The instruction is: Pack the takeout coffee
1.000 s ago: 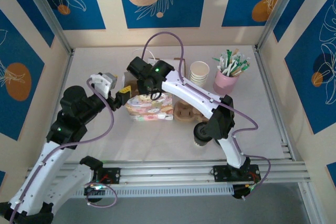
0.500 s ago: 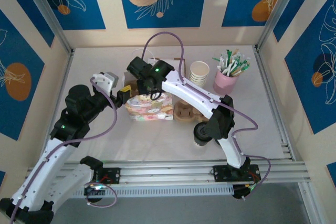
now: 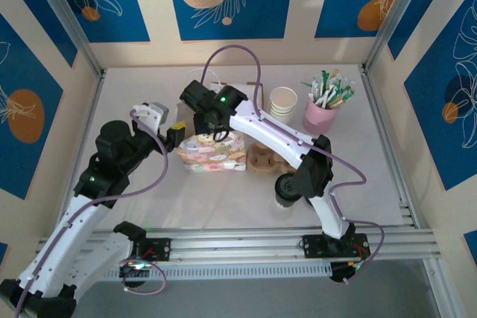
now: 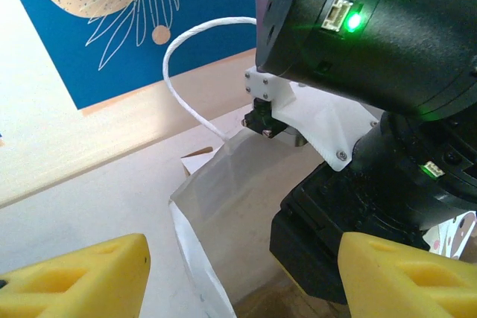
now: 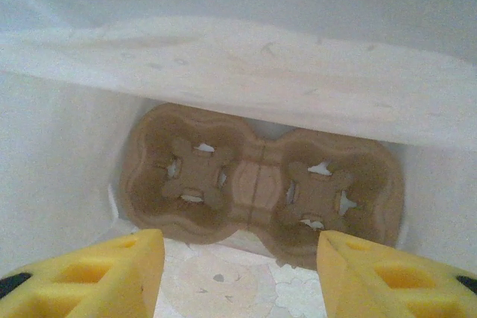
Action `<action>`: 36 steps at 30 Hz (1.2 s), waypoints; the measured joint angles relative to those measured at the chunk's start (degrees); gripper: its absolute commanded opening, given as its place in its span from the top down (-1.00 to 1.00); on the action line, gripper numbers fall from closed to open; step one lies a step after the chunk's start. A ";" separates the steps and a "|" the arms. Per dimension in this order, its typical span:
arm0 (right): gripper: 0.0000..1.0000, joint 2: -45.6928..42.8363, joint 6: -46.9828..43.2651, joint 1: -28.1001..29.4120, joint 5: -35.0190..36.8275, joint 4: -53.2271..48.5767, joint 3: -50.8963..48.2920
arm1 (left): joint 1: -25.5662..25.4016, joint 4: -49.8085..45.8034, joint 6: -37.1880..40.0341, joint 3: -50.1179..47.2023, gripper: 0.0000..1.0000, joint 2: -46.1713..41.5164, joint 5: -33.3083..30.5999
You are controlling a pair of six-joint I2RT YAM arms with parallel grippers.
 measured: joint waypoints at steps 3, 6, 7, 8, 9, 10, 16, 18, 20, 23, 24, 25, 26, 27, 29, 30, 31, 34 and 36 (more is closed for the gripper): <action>-0.26 0.00 -0.02 0.00 0.00 0.00 0.00 | 0.02 0.04 0.00 -0.11 -0.36 0.15 0.00; -0.34 0.00 -0.02 0.00 0.00 0.00 0.00 | 0.02 0.15 -0.02 -0.13 -0.36 0.15 0.00; -0.38 0.00 -0.04 0.00 -0.02 0.00 0.00 | 0.02 0.15 -0.02 -0.13 -0.36 0.15 0.00; -0.44 0.00 -0.04 0.00 -0.02 0.00 0.00 | 0.02 0.17 -0.02 -0.13 -0.36 0.15 0.02; -0.51 0.00 -0.02 0.00 -0.02 0.00 0.00 | 0.02 0.17 -0.04 -0.15 -0.36 0.15 0.02; -0.55 0.00 -0.09 0.00 0.00 0.02 0.00 | 0.02 0.17 -0.02 -0.15 -0.36 0.15 0.02; -0.62 0.00 -0.02 0.00 -0.02 0.00 0.02 | 0.09 0.17 -0.04 -0.17 -0.36 0.17 0.02; -0.70 0.00 -0.04 0.00 -0.02 0.00 0.02 | 0.11 0.26 -0.04 -0.17 -0.36 0.39 0.02; -0.75 0.00 -0.04 0.00 -0.02 -0.02 0.02 | 0.13 0.33 -0.04 -0.17 -0.37 0.63 0.02; -0.88 0.00 0.09 0.00 -0.02 -0.04 0.17 | 0.13 0.35 -0.04 -0.17 -0.37 0.79 0.02; -0.88 0.00 -0.02 0.00 -0.02 -0.04 0.28 | 0.13 0.35 -0.04 -0.17 -0.37 0.79 0.02; -0.89 0.00 -0.04 0.00 -0.02 -0.07 0.33 | 0.13 0.35 -0.04 -0.17 -0.37 0.79 0.02; -0.89 0.00 -0.04 0.00 -0.02 -0.07 0.33 | 0.13 0.35 -0.04 -0.17 -0.37 0.79 0.02; -0.89 0.00 -0.07 0.00 -0.02 -0.09 0.33 | 0.13 0.35 -0.04 -0.17 -0.37 0.79 0.02; -0.89 0.00 -0.04 0.00 -0.02 -0.09 0.33 | 0.13 0.35 -0.04 -0.17 -0.37 0.79 0.02; -0.89 -0.02 -0.04 0.00 -0.02 -0.11 0.33 | 0.13 0.35 -0.04 -0.17 -0.37 0.79 0.02; -0.89 -0.02 -0.04 0.00 -0.02 -0.11 0.33 | 0.13 0.35 -0.04 -0.17 -0.37 0.79 0.02; -0.89 -0.02 -0.04 0.00 -0.04 -0.26 0.37 | 0.13 0.35 -0.04 -0.17 -0.36 0.79 0.00; -0.89 -0.02 -0.04 0.00 -0.04 -0.31 0.52 | 0.13 0.35 -0.04 -0.17 -0.37 0.85 0.00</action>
